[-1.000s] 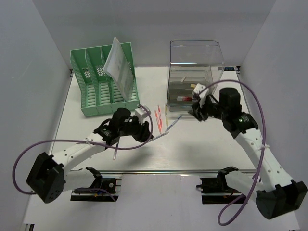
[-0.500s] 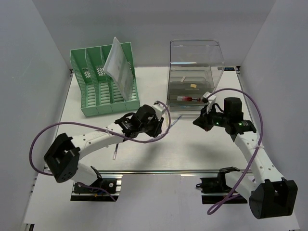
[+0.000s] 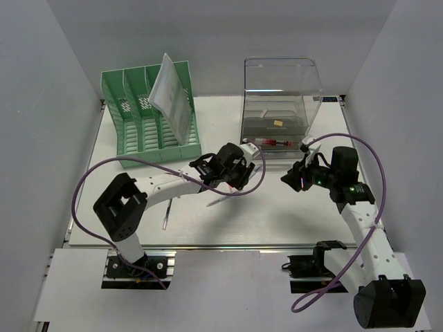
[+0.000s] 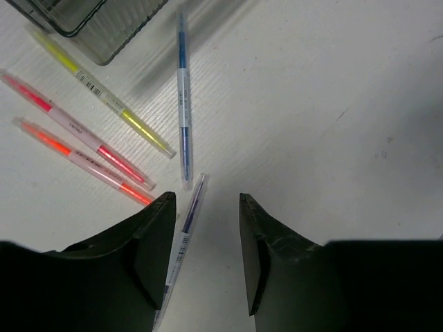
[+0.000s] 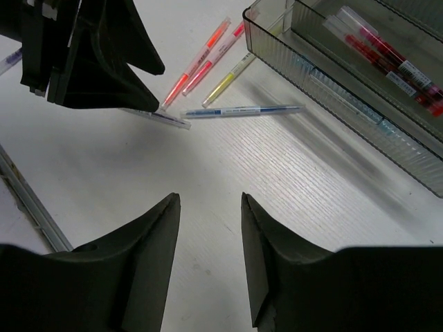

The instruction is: Organize the desk

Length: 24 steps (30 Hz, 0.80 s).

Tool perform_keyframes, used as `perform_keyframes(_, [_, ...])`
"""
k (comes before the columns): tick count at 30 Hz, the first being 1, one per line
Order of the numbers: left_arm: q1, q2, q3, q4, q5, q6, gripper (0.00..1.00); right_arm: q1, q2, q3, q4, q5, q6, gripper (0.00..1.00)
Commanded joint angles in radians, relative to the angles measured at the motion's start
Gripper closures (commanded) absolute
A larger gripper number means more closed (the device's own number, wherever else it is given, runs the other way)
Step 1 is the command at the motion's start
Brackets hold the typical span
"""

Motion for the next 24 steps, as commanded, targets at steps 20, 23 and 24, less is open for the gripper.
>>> perform_keyframes(20, [0.171, -0.486, -0.316, -0.376, -0.314, -0.328, 0.56, -0.027, -0.003, -0.022, 0.048, 0.021, -0.015, 0.53])
perform_keyframes(23, [0.216, -0.459, -0.317, -0.408, -0.317, -0.337, 0.49, -0.033, -0.003, -0.023, 0.05, 0.026, -0.015, 0.53])
perform_keyframes(24, [0.246, -0.448, -0.314, -0.422, -0.323, -0.337, 0.48, -0.036, -0.005, -0.025, 0.047, 0.026, -0.015, 0.53])
